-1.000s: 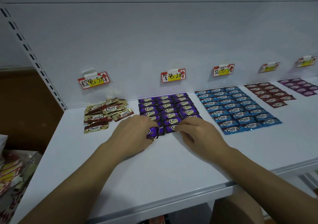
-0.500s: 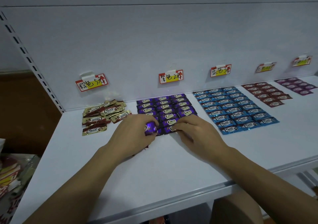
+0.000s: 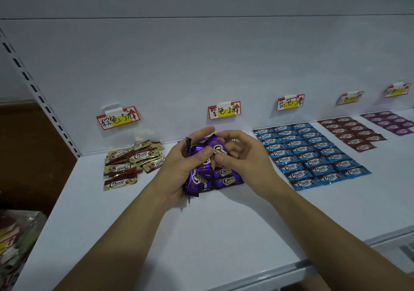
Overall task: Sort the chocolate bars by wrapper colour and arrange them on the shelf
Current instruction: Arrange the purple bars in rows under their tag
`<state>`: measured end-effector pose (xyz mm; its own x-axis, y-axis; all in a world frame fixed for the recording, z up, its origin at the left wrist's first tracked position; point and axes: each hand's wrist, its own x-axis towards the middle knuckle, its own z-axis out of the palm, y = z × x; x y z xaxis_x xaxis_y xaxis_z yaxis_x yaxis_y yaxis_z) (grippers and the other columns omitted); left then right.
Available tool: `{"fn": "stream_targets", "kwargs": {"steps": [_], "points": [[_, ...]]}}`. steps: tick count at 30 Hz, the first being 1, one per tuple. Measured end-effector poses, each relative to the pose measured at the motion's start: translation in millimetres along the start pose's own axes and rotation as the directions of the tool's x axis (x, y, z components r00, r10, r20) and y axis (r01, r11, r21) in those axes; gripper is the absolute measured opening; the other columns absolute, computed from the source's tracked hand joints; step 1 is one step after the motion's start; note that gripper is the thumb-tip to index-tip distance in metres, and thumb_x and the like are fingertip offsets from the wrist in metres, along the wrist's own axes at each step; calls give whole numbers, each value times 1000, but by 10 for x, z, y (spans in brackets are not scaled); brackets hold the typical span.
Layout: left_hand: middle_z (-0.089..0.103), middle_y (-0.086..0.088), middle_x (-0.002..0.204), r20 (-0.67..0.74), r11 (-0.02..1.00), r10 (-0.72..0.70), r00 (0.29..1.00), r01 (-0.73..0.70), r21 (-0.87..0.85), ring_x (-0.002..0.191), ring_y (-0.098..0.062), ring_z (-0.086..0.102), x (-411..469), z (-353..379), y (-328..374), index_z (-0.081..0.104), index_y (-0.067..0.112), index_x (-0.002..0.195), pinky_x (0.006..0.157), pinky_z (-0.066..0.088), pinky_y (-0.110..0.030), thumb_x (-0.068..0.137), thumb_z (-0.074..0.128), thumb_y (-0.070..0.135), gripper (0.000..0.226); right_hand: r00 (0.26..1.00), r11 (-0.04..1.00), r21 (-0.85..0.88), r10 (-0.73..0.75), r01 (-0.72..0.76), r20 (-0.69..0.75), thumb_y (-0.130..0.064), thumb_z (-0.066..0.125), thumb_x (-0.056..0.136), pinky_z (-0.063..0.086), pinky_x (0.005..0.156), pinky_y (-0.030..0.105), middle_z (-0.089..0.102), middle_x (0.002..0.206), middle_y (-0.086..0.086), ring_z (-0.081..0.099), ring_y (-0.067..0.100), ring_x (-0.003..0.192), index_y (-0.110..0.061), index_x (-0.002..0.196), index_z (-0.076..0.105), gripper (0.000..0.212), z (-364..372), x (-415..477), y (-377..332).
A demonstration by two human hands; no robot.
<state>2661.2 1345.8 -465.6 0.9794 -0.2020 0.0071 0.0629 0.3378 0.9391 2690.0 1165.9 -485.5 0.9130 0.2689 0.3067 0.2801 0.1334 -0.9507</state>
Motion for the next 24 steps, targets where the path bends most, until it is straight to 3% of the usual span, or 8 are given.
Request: {"fn": "stream_targets", "kwargs": {"steps": [3, 6, 10, 15, 17, 20, 22, 24], "points": [[73, -12, 115, -119, 973, -114, 986, 87, -212, 88, -28, 74, 40, -9, 31, 66, 15, 129, 71, 62, -38, 92, 64, 8, 37, 998, 1000, 14, -3, 4, -69, -1, 75, 85, 59, 83, 53, 75, 99, 14, 73, 31, 91, -15, 113, 66, 33, -69, 7, 56], [72, -7, 96, -147, 831, -315, 938, 198, -520, 64, -10, 63, 72, -5, 59, 73, 7, 107, 47, 48, -18, 92, 65, 11, 17, 996, 1000, -6, -1, 0, -84, 2, 73, 85, 59, 80, 43, 75, 102, 6, 72, 25, 94, -8, 107, 66, 26, -124, 2, 77], [68, -6, 79, -145, 757, -389, 910, 226, -613, 60, -11, 65, 55, 14, 66, 74, 1, 81, 51, 55, -18, 90, 65, 12, 17, 988, 976, -191, -124, 105, -90, 10, 76, 80, 57, 81, 35, 74, 95, 3, 70, 21, 94, -10, 91, 69, 24, -154, -24, 92], [68, -9, 79, -173, 797, -364, 915, 209, -567, 63, -16, 68, 25, 34, 34, 75, -1, 75, 74, 63, -34, 89, 69, 7, 18, 899, 625, -710, -437, 326, 28, -8, 75, 79, 49, 94, 21, 74, 104, -5, 63, 5, 108, -15, 89, 75, 12, -335, -86, -14], [65, -8, 74, -184, 828, -348, 919, 209, -520, 56, -16, 65, 16, 71, 37, 71, 1, 82, 77, 63, -33, 91, 65, 6, 11, 920, 599, -750, -390, 281, 33, -10, 81, 82, 50, 83, 15, 74, 96, -9, 64, -3, 93, -16, 95, 77, 16, -464, -94, -60], [65, -8, 76, -183, 918, -249, 951, 172, -357, 50, -15, 57, 5, 144, 36, 66, 3, 105, 52, 57, -28, 93, 61, 2, 13, 971, 587, -789, -235, 183, 51, -18, 74, 90, 57, 72, 30, 75, 96, -8, 68, 5, 84, -19, 108, 78, 18, -736, -119, -75], [67, -9, 77, -193, 994, -106, 976, 105, -15, 50, -19, 53, 9, 162, -1, 68, 4, 109, 44, 48, -27, 93, 64, 4, 17, 978, 555, -816, -201, 165, 61, -13, 69, 93, 56, 73, 39, 75, 97, -3, 68, 15, 87, -18, 111, 76, 20, -881, -183, -44], [70, -5, 74, -152, 885, 91, 984, -10, 465, 53, -20, 57, 8, 191, -59, 71, 11, 105, 47, 48, -29, 91, 70, 11, 14, 981, 550, -822, -190, 148, 50, -13, 68, 93, 53, 75, 38, 72, 93, -4, 65, 17, 89, -22, 108, 74, 19, -925, -258, -16]]}}
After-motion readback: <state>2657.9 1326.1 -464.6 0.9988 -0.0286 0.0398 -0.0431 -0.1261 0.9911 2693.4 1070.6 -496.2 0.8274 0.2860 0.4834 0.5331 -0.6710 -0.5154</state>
